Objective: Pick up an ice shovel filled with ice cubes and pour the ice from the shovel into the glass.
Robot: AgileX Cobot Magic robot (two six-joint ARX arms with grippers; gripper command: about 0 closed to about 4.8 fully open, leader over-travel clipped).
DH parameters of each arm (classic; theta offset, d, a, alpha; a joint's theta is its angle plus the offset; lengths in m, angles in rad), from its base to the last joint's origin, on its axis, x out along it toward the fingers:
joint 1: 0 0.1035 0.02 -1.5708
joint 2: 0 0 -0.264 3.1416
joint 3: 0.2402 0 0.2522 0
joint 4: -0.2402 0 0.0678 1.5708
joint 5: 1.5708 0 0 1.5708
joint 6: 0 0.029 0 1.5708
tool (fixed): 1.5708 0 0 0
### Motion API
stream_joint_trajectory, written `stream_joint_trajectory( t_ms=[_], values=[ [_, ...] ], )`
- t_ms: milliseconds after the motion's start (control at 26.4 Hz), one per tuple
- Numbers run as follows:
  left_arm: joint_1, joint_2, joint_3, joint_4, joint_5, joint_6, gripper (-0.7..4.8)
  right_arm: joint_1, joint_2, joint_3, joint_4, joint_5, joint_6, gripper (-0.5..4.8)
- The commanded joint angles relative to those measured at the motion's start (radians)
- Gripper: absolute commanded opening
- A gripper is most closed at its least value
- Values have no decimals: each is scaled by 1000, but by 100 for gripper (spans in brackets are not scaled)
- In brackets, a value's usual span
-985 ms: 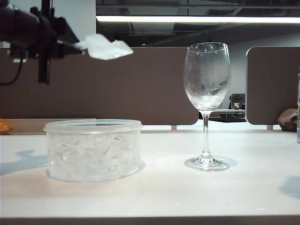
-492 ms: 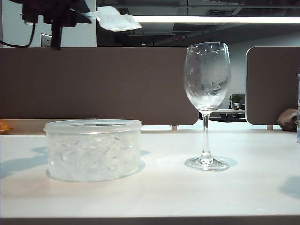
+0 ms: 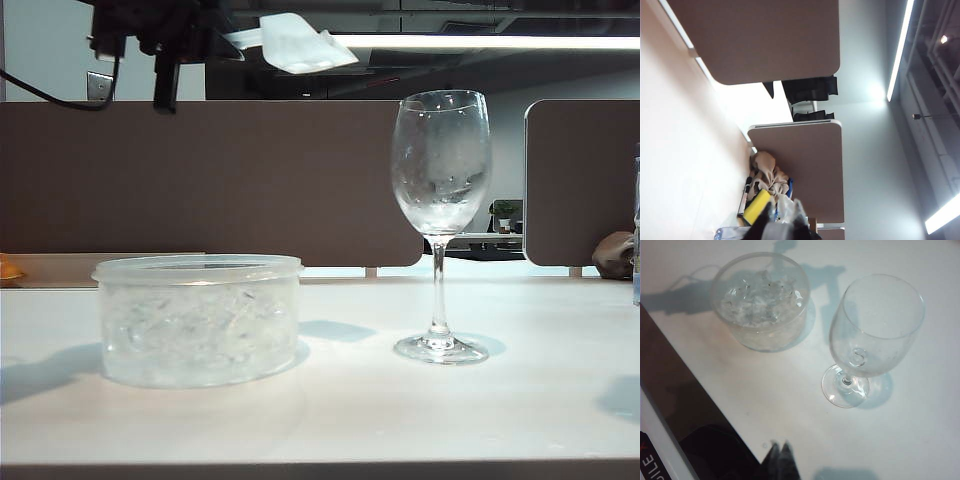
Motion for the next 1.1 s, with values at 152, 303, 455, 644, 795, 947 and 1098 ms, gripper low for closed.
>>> stream_joint_trajectory(
  t_ms=[152, 303, 455, 644, 795, 947, 1098],
  values=[
    [-44, 7, 8, 46, -46, -6, -6, 0, -2, 4, 10, -3, 1, 0],
    [-76, 35, 11, 46, -52, 11, -6, 0, -2, 4, 10, -3, 1, 0],
    [-94, 55, 11, 46, -84, 10, -6, 0, -2, 4, 10, -3, 1, 0],
    [-106, 63, 18, 45, -96, 23, -6, 0, -2, 4, 10, -3, 1, 0],
    [-107, 66, 63, 27, -90, 82, -6, 0, -2, 4, 10, -3, 1, 0],
    [-116, 88, 127, 16, -80, 81, -6, 0, -2, 4, 10, -3, 1, 0],
    [-139, 114, 183, 2, -77, 98, -6, 0, -2, 4, 10, -3, 1, 0]
  ],
)
